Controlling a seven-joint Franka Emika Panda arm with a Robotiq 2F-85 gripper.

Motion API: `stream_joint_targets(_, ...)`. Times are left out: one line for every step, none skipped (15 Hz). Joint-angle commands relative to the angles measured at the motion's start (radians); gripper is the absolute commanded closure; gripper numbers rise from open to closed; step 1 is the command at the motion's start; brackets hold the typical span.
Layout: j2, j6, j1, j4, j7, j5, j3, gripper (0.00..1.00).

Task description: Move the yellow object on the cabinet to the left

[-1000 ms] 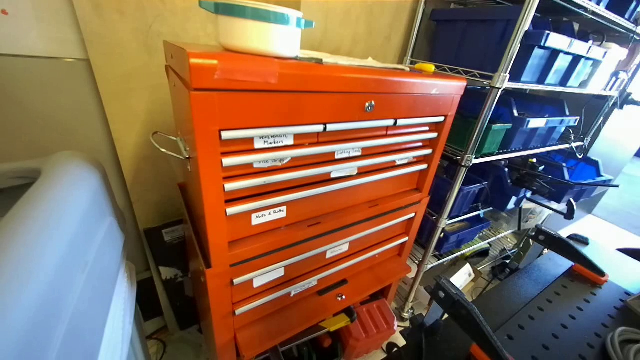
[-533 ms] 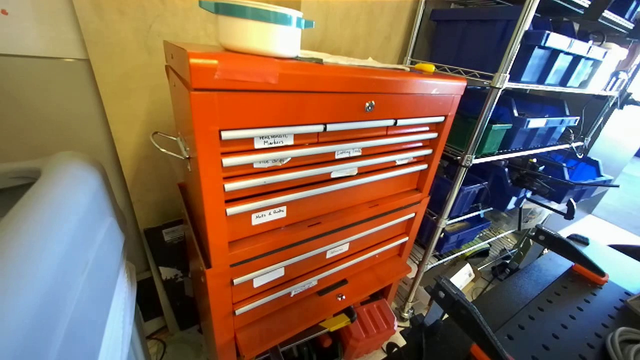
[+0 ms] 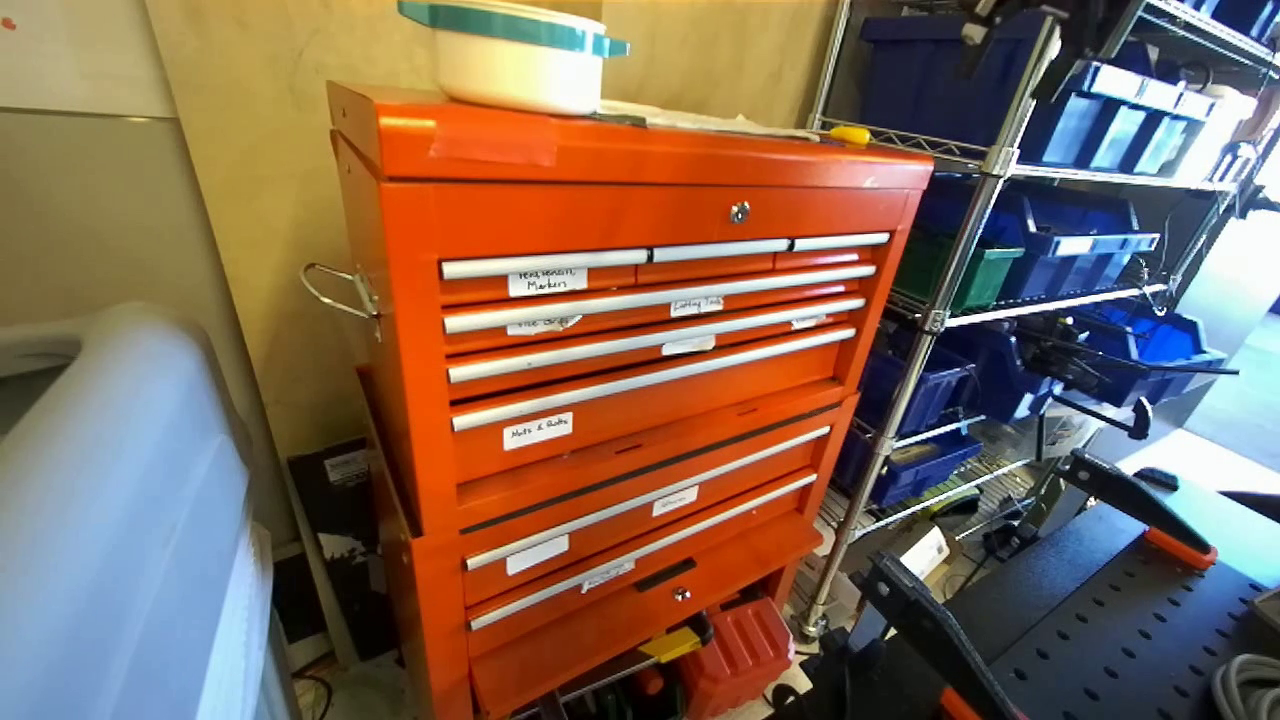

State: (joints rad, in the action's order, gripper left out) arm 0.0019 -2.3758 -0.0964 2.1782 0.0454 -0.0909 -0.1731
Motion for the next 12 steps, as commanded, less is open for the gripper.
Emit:
stream_joint_targets(0.150, -0.014, -0.009, -0.165, 0.026, -0.038, 0.031, 0.00)
stream_joint_targets(0.180, -0.011, -0.011, -0.200, 0.034, -0.044, 0.041, 0.00)
stream_joint_targets(0.207, -0.015, -0.013, -0.229, 0.036, -0.048, 0.050, 0.00)
stream_joint_targets(0.235, -0.026, -0.015, -0.254, 0.035, -0.048, 0.057, 0.00)
stream_joint_targets(0.265, -0.032, -0.017, -0.287, 0.036, -0.047, 0.065, 0.00)
stream_joint_targets(0.292, -0.045, -0.019, -0.312, 0.034, -0.045, 0.070, 0.00)
stream_joint_targets(0.320, -0.051, -0.020, -0.341, 0.031, -0.039, 0.075, 0.00)
stream_joint_targets(0.347, -0.064, -0.020, -0.367, 0.019, -0.034, 0.078, 0.00)
stream_joint_targets(0.373, -0.066, -0.021, -0.394, 0.015, -0.032, 0.081, 0.00)
stream_joint_targets(0.397, -0.068, -0.023, -0.419, 0.015, -0.032, 0.085, 0.00)
stream_joint_targets(0.416, -0.066, -0.025, -0.440, 0.016, -0.031, 0.088, 0.00)
stream_joint_targets(0.437, -0.060, -0.024, -0.464, 0.010, -0.026, 0.088, 0.00)
